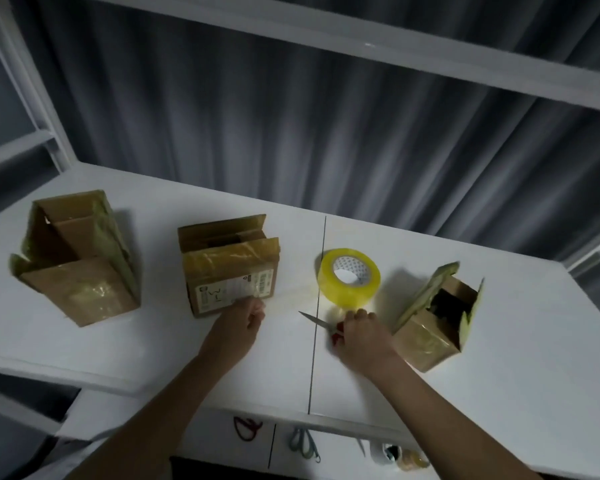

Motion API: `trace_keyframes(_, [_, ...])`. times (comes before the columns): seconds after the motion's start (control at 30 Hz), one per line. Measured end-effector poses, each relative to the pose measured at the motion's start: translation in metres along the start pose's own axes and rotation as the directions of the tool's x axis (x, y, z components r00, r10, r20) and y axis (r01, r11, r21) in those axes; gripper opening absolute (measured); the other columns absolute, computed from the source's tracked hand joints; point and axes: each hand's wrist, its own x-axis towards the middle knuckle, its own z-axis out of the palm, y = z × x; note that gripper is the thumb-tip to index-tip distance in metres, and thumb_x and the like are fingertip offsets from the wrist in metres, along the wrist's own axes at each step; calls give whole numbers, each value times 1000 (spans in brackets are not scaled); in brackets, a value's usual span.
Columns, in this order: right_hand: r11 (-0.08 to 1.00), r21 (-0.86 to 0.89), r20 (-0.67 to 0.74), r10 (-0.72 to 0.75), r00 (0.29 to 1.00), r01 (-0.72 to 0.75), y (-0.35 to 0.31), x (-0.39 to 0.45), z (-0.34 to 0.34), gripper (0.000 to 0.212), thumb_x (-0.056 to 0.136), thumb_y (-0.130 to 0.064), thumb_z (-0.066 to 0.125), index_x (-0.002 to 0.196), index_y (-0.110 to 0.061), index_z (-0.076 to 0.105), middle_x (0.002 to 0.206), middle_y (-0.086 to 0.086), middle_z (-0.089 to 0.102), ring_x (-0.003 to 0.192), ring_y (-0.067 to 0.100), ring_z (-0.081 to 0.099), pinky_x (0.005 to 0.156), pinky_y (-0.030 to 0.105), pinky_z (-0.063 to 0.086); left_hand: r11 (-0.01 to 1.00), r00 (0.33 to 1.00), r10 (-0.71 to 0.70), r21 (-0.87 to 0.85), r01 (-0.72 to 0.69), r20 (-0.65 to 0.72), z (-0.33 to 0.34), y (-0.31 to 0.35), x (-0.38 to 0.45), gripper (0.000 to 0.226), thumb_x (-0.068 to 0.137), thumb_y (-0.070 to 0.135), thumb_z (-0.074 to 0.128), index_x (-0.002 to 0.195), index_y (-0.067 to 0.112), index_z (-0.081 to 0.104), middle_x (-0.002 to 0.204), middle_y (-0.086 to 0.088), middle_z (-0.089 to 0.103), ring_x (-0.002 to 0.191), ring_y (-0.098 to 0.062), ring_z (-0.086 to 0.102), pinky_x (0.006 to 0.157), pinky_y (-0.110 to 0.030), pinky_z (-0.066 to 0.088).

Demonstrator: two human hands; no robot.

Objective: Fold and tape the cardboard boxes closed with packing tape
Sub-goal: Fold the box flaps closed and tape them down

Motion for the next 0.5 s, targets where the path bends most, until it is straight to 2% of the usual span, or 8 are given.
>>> trace_keyframes(0.07, [999, -6, 32, 39, 999, -39, -1, -8, 12, 46, 99, -40, 36, 129, -7, 47, 126, 12, 50, 116, 28, 48, 90, 34, 45, 999, 1000, 16, -37, -16, 9, -3, 3, -1, 12, 97, 19, 50, 85, 18, 50, 76, 6, 50, 70, -10, 51, 68, -23, 46])
trace_keyframes(0.2, [1000, -22, 21, -8, 1000, 8, -1, -9, 0, 45, 101, -39, 35, 123, -4, 51, 124, 14, 52, 114, 29, 51, 89, 35, 45, 996, 994, 10, -89, 0, 105, -6, 2, 1, 13, 97, 16, 49, 97, 7, 58, 86, 3, 54, 79, -12, 52, 75, -18, 38])
trace_keyframes(0.33, [994, 30, -59, -106, 993, 108, 2, -21, -33, 37, 97, -35, 43, 119, -6, 50, 119, 13, 60, 107, 30, 58, 81, 33, 45, 996, 968, 25, -95, -1, 250, -13, 0, 6, 26, 99, 18, 43, 80, 6, 56, 75, 0, 55, 67, -6, 47, 61, -12, 33])
trace_keyframes(0.4, [985, -62, -110, -165, 980, 159, 7, -23, -53, 39, 95, -34, 47, 123, -7, 46, 123, 12, 58, 109, 30, 57, 85, 34, 45, 996, 957, 54, -77, -34, 287, -15, -3, 7, 32, 100, 16, 41, 73, 3, 52, 67, 2, 47, 62, -5, 42, 58, -13, 31])
trace_keyframes(0.5, [918, -347, -141, -254, 957, 192, 7, -14, -82, 44, 93, -35, 53, 128, -11, 41, 123, 9, 57, 109, 27, 57, 85, 33, 43, 996, 953, 73, -68, -56, 293, -16, -5, 5, 32, 99, 12, 41, 69, 0, 49, 66, -2, 44, 60, -8, 40, 58, -20, 31])
